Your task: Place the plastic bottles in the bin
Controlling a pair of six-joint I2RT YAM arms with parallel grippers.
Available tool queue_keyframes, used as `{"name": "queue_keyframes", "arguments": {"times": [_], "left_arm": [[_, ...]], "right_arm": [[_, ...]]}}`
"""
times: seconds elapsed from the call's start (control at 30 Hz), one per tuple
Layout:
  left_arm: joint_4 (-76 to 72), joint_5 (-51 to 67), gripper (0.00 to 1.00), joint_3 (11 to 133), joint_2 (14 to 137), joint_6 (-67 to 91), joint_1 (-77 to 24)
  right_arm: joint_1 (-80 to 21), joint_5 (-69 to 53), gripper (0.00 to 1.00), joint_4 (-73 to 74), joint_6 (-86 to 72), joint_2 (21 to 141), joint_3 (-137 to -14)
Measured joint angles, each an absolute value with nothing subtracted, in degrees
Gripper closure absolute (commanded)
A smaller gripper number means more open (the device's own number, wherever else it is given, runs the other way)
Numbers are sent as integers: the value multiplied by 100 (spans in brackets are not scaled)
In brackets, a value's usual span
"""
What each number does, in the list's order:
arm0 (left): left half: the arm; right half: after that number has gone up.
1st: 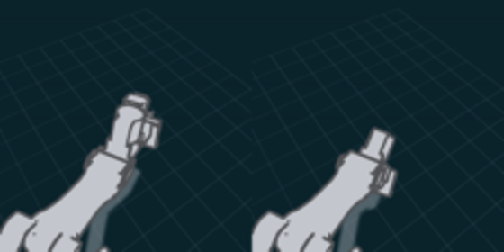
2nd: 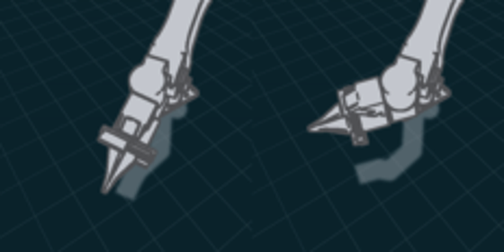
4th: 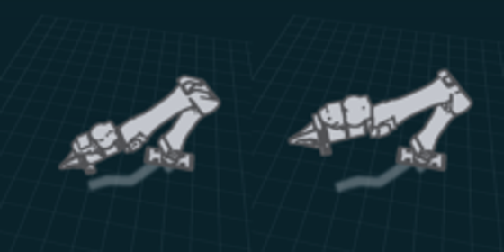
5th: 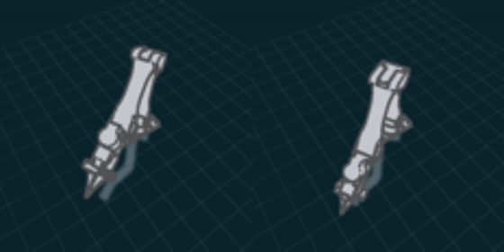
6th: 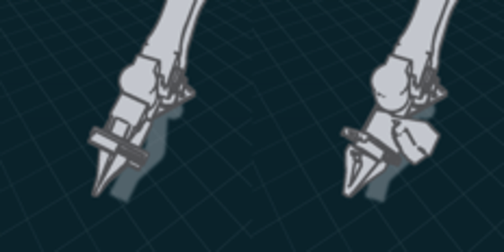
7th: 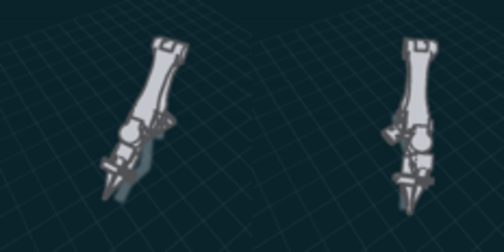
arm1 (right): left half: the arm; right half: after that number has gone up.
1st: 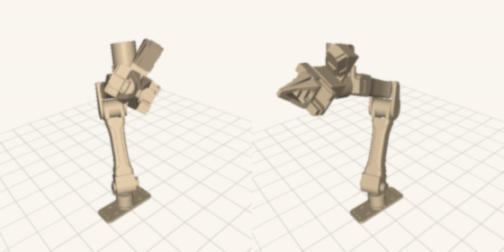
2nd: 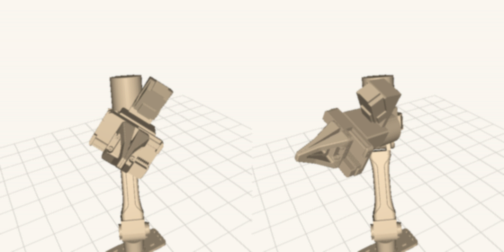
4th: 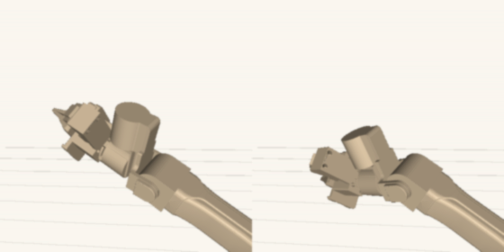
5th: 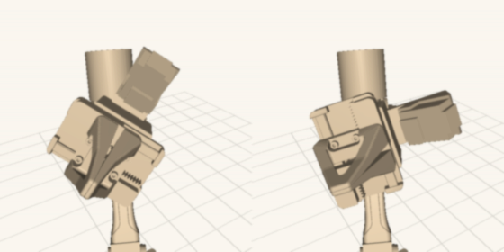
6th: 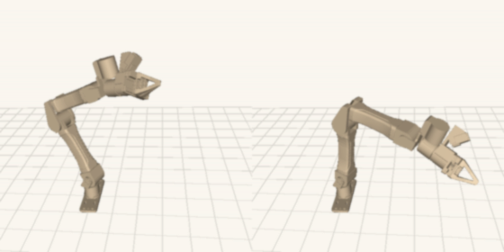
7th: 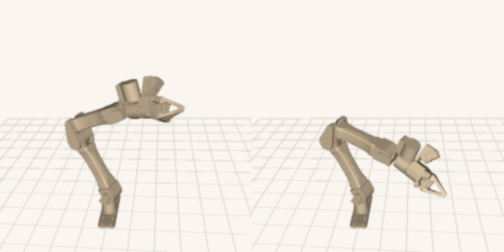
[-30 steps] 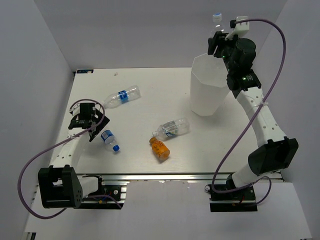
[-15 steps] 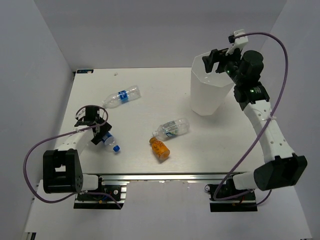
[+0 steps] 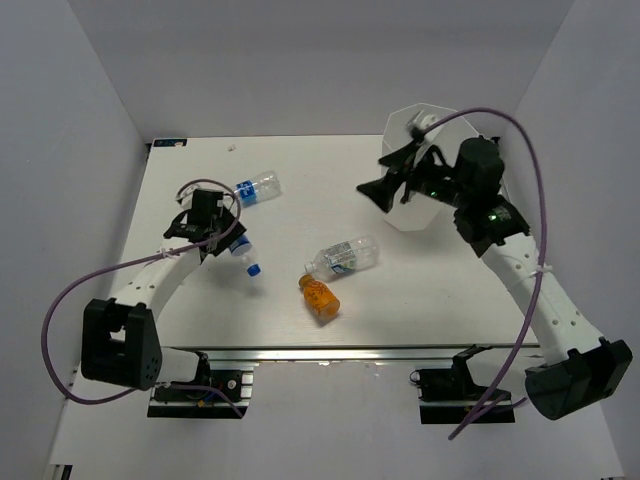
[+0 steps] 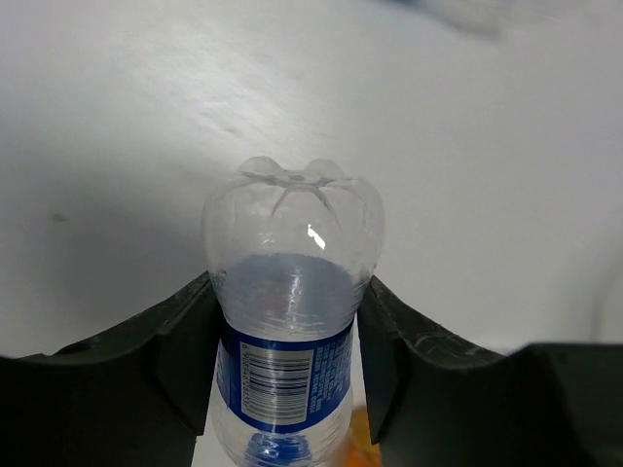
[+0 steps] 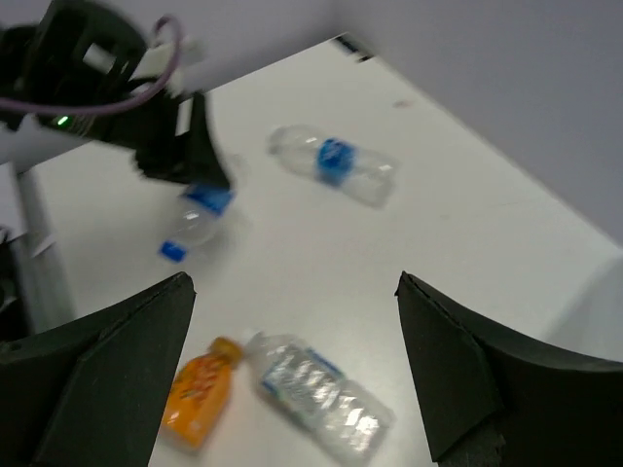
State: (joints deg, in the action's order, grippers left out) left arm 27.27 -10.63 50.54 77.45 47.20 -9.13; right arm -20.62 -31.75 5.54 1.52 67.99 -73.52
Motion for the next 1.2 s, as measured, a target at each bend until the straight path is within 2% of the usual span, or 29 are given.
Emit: {"name": "queue_keyframes", "arguments": {"times": [0.2, 0.43, 0.7, 0.73, 0.8, 0.87, 0.9, 0.93, 0.97, 1.03, 1.1, 1.13, 1.17, 1.2], "left_arm": [[1855, -716, 86, 5452, 7306, 4740, -1973], [1057, -722, 89, 5743, 7251, 4910, -2672], [193, -1076, 88, 5800, 7253, 5166, -3328], [82, -1076, 88, 5776, 7251, 5183, -3371], [-58, -1105, 88, 5745, 7251, 5231, -3406], [-235, -1127, 88, 5714, 7251, 5299, -3411], [-314, -1135, 86, 5699, 7242, 5321, -3426], [-384, -1135, 86, 5695, 7236, 5341, -3439], [-462, -1135, 86, 5688, 7225, 5343, -3463], [-526, -1203, 78, 5666, 7210, 5297, -3463], [-600, -1284, 65, 5662, 7210, 5284, -3454], [-609, -1308, 58, 5662, 7203, 5277, -3454], [-615, -1308, 49, 5662, 7203, 5260, -3457], [-628, -1308, 14, 5662, 7196, 5251, -3457]], "right_arm": [[-3151, -3573, 11, 292, -412, 7146, -6593], [-3745, -3374, 11, 73, -1048, 8119, -6495], [-3948, -2709, 13, -506, -1688, 8272, -6399], [-3944, -2657, 18, -558, -1745, 8291, -6396], [-3942, -2554, 21, -628, -1806, 8359, -6396], [-3955, -2521, 30, -637, -1859, 8464, -6399], [-3972, -2499, 37, -626, -1900, 8536, -6399], [-3981, -2469, 55, -615, -1907, 8580, -6396], [-3986, -2451, 64, -611, -1931, 8630, -6394], [-3988, -2418, 81, -622, -2082, 8652, -6394], [-3988, -2405, 90, -637, -2171, 8641, -6392], [-3988, -2386, 98, -646, -2196, 8635, -6390], [-3990, -2344, 100, -642, -2204, 8617, -6390], [-4003, -2298, 100, -637, -2209, 8595, -6390]]}}
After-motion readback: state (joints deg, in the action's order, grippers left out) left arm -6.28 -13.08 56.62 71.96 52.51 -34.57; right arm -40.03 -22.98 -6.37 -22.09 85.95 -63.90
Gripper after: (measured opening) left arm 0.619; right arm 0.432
